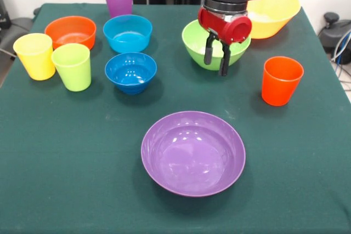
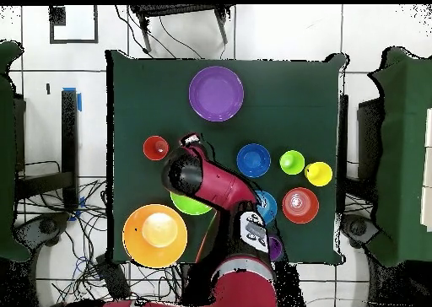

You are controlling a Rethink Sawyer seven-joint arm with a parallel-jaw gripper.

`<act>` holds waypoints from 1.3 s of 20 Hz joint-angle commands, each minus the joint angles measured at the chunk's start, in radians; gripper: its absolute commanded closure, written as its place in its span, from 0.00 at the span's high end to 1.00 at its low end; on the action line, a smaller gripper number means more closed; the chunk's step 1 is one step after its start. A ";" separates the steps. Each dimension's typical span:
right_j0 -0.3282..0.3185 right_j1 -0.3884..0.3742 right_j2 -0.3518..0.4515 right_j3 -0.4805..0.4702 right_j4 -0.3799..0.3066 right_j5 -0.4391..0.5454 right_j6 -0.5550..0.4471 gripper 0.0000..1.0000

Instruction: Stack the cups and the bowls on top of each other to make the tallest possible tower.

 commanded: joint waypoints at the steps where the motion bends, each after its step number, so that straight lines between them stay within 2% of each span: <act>1: -0.018 0.018 0.086 0.066 0.047 0.050 0.185 1.00; 10: -0.022 0.028 0.131 0.153 0.070 -0.009 0.238 1.00; 14: -0.005 0.013 0.121 0.174 0.088 -0.008 0.243 1.00; 26: -0.013 0.069 0.150 0.164 0.074 -0.090 0.230 1.00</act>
